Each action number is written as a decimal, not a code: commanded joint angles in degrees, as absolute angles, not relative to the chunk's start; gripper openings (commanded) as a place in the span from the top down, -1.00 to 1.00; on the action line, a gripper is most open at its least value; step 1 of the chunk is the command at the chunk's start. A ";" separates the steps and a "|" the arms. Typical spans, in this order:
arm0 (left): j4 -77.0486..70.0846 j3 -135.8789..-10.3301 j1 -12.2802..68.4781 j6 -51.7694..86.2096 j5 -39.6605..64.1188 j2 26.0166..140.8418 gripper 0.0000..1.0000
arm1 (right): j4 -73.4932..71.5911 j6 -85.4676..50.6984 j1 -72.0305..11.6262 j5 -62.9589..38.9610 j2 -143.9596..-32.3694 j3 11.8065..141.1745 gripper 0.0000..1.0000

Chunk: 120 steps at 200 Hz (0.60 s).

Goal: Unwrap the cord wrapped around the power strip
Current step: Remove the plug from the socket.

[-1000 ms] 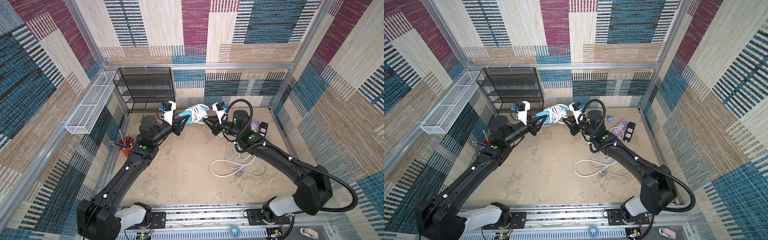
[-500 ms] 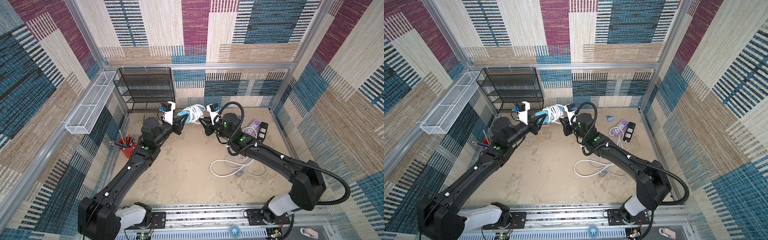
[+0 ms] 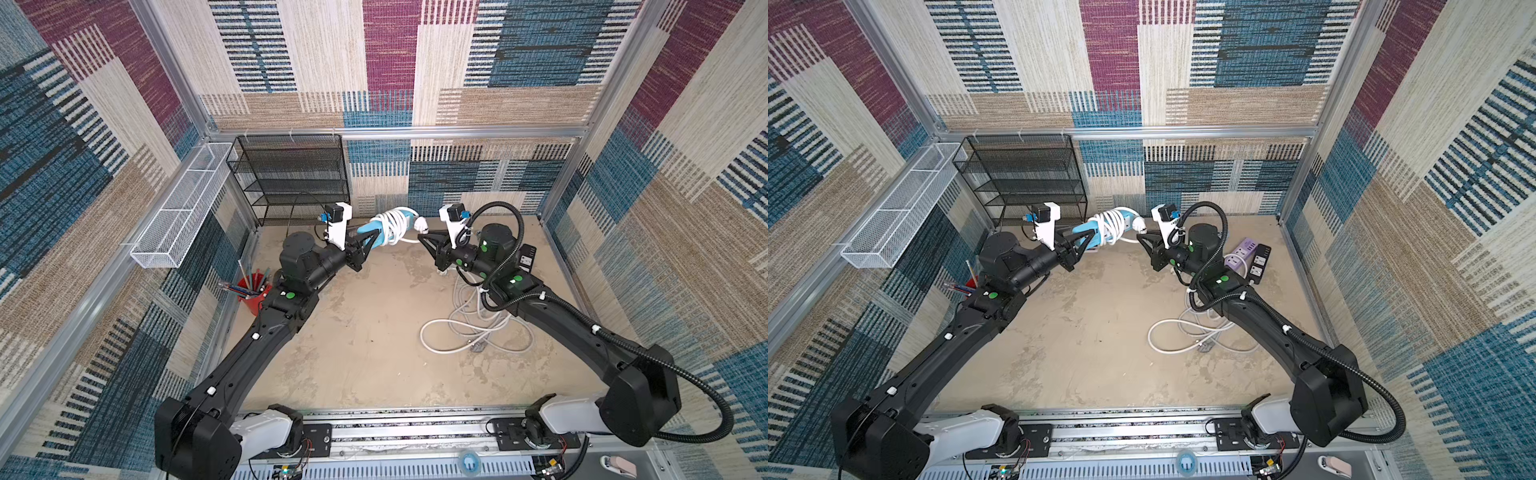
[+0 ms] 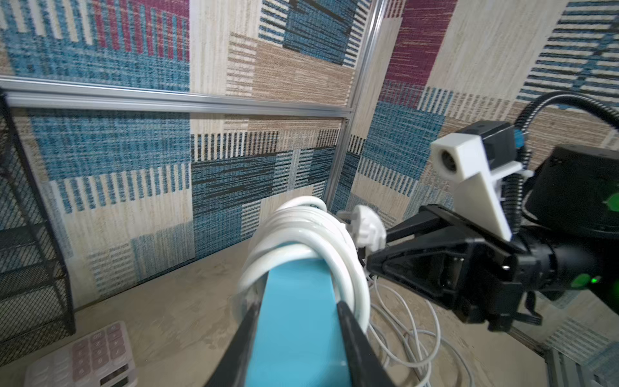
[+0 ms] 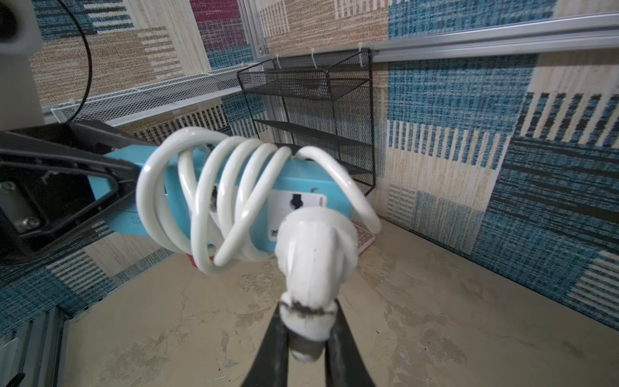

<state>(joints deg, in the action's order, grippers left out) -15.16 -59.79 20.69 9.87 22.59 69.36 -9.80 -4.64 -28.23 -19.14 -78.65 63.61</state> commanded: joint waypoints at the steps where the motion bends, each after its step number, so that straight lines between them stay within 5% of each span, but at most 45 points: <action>1: -17.06 -60.11 20.48 9.17 18.04 69.13 1.00 | -12.63 -4.35 -28.61 -16.33 -78.09 63.09 1.00; 120: -18.62 -59.63 19.65 10.09 17.46 68.38 1.00 | -17.48 -1.93 -35.20 -21.23 -75.69 57.85 1.00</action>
<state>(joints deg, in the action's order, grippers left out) -14.33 -59.37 20.21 9.93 19.49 68.93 -13.17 -3.31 -34.70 -16.67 -77.52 59.88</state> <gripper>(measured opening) 0.343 0.168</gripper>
